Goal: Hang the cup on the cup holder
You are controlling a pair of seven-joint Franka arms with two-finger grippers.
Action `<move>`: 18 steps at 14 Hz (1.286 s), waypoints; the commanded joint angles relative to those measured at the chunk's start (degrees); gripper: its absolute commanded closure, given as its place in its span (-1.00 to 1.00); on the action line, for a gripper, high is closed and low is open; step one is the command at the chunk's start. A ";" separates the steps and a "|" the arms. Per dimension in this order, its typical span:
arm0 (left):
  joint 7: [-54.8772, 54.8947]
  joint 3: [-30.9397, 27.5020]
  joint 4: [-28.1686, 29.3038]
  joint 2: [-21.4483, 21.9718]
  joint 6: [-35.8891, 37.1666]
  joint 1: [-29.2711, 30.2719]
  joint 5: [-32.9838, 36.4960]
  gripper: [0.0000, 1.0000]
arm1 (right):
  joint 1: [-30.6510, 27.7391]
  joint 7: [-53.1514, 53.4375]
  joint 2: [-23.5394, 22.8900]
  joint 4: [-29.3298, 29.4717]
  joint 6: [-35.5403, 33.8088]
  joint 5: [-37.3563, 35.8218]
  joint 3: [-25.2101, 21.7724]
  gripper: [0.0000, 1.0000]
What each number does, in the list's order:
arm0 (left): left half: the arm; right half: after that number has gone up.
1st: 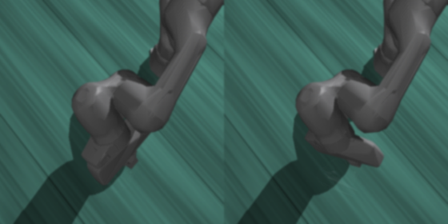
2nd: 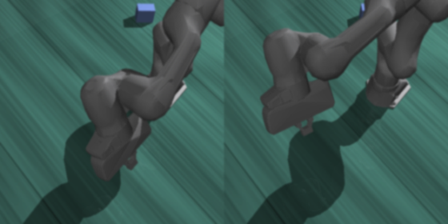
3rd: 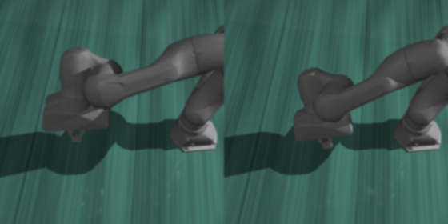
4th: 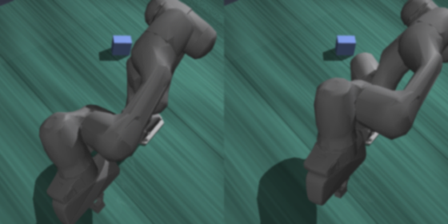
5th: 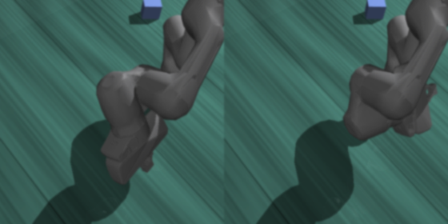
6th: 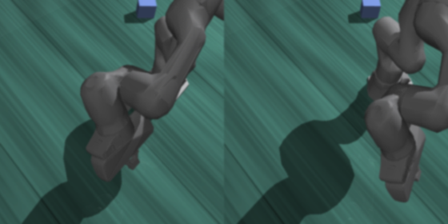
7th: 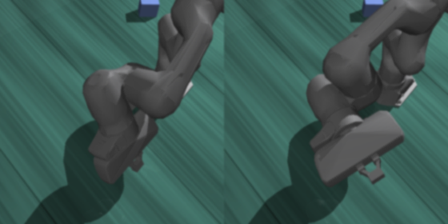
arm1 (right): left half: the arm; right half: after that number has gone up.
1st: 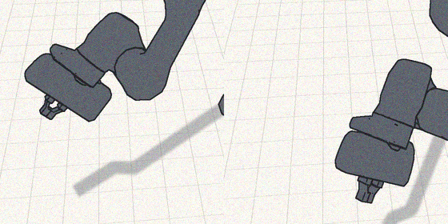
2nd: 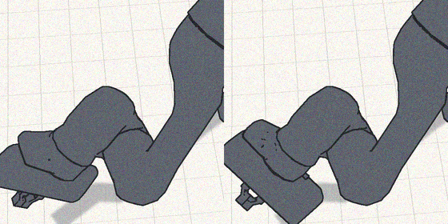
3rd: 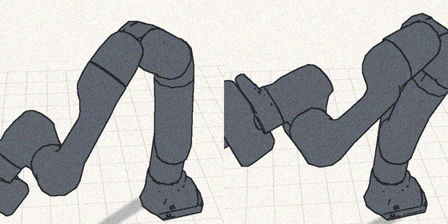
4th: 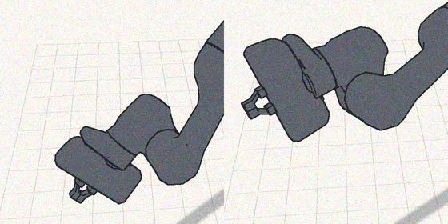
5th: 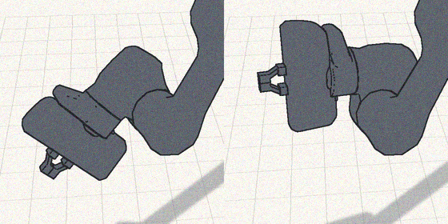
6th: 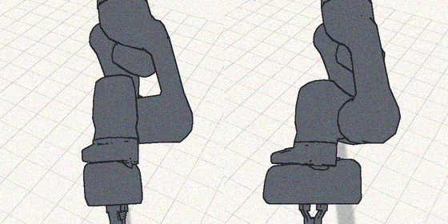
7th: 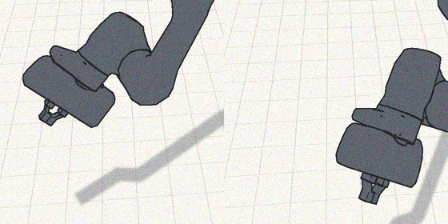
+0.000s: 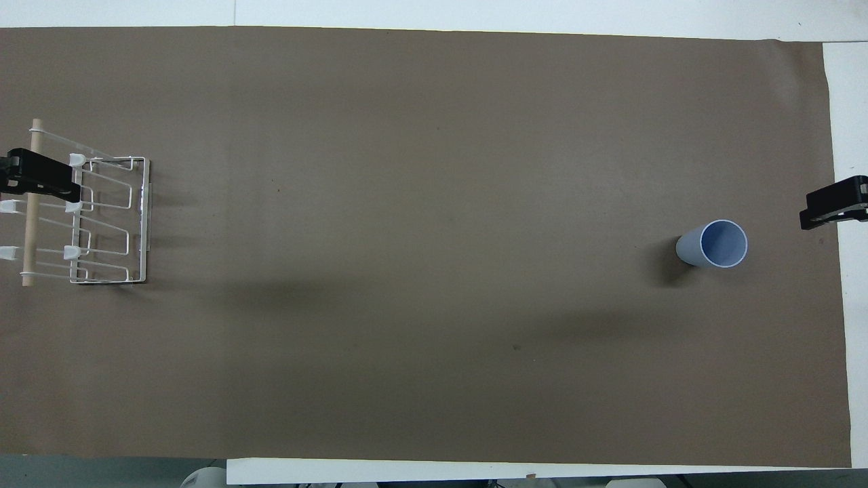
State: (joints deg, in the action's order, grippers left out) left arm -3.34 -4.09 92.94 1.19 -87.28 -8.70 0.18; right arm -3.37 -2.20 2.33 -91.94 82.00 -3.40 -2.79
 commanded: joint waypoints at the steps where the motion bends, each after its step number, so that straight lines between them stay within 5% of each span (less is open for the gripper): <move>1: 0.09 -0.13 0.40 0.83 0.44 0.00 -0.45 -1.00 | -0.41 0.18 0.21 -0.52 0.79 0.32 0.33 -0.99; 5: 0.09 -0.22 0.40 0.83 0.44 0.00 -0.45 -1.00 | -1.03 -0.35 1.09 -2.96 1.40 0.41 0.33 -0.99; 8: 0.09 -0.22 0.40 0.83 0.35 0.00 -0.45 -1.00 | -0.68 -0.44 2.33 -11.47 15.86 1.89 0.42 -0.99; 11: 0.09 -0.13 0.40 0.83 0.35 0.00 -0.45 -1.00 | -1.03 -3.33 -2.49 -17.99 27.83 2.43 0.33 -0.99; 15: 0.09 -0.21 0.40 0.83 0.35 0.00 -0.45 -1.00 | -3.75 -9.48 -3.74 -27.66 34.80 2.43 0.33 -0.99; 18: 0.17 -0.13 0.40 0.83 0.44 -0.09 -0.45 -1.00 | -5.59 -10.28 -5.32 -28.55 37.34 2.43 0.33 -0.99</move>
State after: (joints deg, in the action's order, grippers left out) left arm -3.34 -4.09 92.94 1.19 -87.28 -8.70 0.18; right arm -7.46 -10.72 -3.66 -119.11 117.52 -2.12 -2.85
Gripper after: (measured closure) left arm 0.000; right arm 0.000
